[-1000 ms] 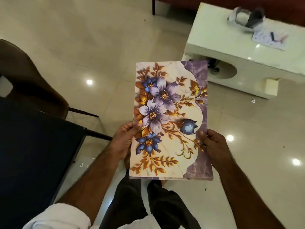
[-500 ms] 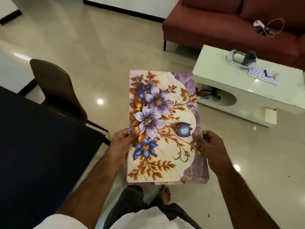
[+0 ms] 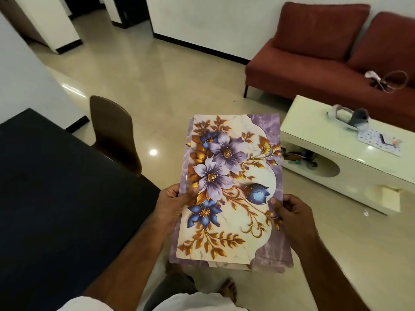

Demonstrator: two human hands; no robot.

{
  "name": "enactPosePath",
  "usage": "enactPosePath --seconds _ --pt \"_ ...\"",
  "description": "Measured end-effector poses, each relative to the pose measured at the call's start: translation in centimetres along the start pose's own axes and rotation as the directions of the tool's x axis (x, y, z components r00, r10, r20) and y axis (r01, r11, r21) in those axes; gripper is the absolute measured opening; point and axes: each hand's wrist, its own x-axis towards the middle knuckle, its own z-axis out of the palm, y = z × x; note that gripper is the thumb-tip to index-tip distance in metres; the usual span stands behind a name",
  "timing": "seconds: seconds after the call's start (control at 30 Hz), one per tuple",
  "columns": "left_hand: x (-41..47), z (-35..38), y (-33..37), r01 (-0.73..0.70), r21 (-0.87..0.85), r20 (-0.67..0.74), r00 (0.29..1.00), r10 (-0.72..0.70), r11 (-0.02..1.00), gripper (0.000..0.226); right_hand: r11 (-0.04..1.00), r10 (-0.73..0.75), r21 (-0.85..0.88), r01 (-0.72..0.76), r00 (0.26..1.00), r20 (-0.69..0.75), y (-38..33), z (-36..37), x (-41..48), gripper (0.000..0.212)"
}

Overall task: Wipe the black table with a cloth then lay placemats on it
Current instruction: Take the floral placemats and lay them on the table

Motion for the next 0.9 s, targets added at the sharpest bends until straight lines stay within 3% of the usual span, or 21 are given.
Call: enactPosePath --seconds 0.3,0.47,0.6,0.7,0.8,0.9 --pt "-1.8 -8.6 2.4 -0.153 -0.053 -0.077 0.986 0.148 0.987 0.03 0.983 -0.071 -0.162 0.089 0.991 0.111 -2.4 9.1 0.5 0.013" --pt "-3.2 -16.5 3.7 -0.196 -0.059 -0.228 0.957 0.178 0.979 0.032 0.973 -0.079 -0.189 0.129 0.965 0.252 -3.6 18.4 0.2 0.014" --pt "-5.3 -24.7 4.8 -0.279 -0.086 -0.329 0.914 0.237 0.957 0.048 0.963 -0.071 -0.215 0.161 0.926 0.372 -3.4 28.0 -0.3 0.015" --pt "-6.9 -30.2 5.2 -0.337 -0.049 -0.438 0.853 0.283 0.94 0.056 0.962 -0.071 -0.2 0.187 0.874 0.48 -3.7 35.1 -1.5 0.013" --pt "-8.2 -35.8 5.2 -0.351 0.006 -0.601 0.747 0.284 0.936 0.072 0.956 -0.061 -0.202 0.212 0.818 0.572 -3.5 42.4 -2.5 0.01" --pt "-8.9 -41.0 4.0 -0.293 0.135 -0.707 0.64 0.3 0.946 0.064 0.94 -0.032 -0.23 0.25 0.738 0.674 -2.7 49.8 -3.1 0.01"
